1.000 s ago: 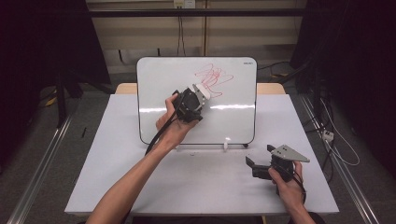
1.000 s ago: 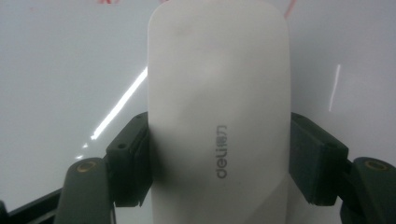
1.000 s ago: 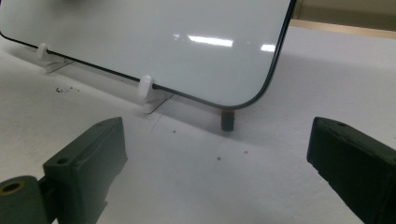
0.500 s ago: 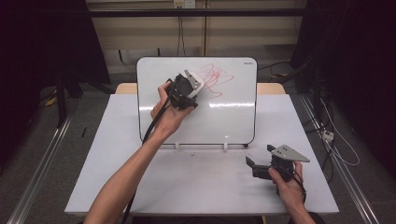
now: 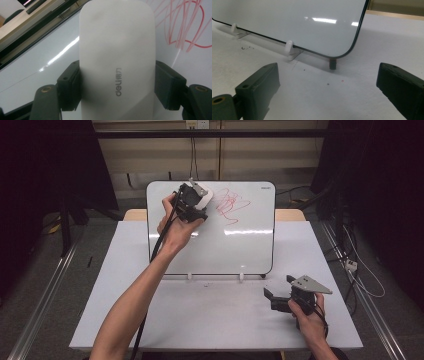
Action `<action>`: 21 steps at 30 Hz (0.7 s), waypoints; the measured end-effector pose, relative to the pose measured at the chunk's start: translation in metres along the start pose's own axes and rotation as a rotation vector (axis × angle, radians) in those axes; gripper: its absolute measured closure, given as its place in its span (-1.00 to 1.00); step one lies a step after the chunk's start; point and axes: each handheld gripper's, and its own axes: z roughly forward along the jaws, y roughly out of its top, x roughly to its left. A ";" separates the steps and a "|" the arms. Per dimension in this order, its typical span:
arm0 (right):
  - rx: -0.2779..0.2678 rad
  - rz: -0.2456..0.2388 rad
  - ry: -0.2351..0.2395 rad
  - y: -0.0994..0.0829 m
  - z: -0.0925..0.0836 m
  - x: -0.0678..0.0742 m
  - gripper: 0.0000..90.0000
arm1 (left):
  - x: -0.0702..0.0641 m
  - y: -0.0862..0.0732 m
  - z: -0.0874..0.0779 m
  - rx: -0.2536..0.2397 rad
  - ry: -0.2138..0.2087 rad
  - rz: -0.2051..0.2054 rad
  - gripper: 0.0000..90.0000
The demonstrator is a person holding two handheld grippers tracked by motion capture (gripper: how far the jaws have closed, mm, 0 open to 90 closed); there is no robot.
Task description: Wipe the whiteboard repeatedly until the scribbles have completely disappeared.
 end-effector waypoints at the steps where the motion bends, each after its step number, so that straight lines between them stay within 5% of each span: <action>1: 0.000 -0.001 0.000 0.000 0.000 0.000 -0.89 | -0.001 0.000 0.001 -0.001 0.004 -0.002 -0.31; 21: -0.001 -0.001 0.001 0.000 0.000 0.001 -0.89 | -0.011 0.000 0.008 -0.119 0.012 -0.004 -0.31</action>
